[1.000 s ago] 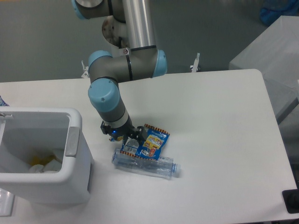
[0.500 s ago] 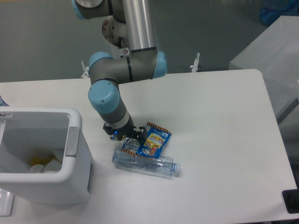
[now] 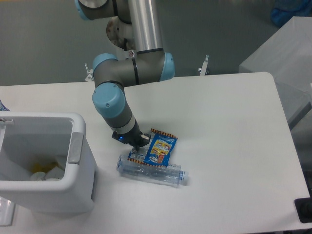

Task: Place the trash in the trash can
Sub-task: 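Lower the gripper and close it on the wrapper's edge, then lift the wrapper and carry it over the white trash bin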

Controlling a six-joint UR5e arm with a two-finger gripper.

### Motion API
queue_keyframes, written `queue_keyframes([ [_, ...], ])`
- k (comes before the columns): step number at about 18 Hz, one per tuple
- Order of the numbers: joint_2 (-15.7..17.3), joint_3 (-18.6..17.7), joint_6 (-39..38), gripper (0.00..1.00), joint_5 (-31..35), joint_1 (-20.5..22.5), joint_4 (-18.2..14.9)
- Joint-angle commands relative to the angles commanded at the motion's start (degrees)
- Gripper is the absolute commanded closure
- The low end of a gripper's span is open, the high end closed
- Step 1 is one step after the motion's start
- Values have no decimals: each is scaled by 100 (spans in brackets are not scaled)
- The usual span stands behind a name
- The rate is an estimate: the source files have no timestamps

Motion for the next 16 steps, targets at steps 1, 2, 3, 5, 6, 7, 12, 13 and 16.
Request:
queue_keyframes([
  [1, 9, 0, 17, 100, 9, 0, -9],
  [2, 9, 0, 35, 100, 0, 9, -9],
  [3, 18, 0, 44, 100, 0, 18, -18],
  [5, 53, 0, 44, 100, -9, 18, -35],
  [6, 79, 0, 44, 100, -9, 18, -27],
  [7, 123, 0, 53, 100, -18, 26, -35],
  [12, 649, -18, 457, 100, -394, 158, -53],
  [13, 772, -18, 457, 100, -570, 210, -62],
  [16, 1150, -18, 457, 100, -974, 386, -62],
])
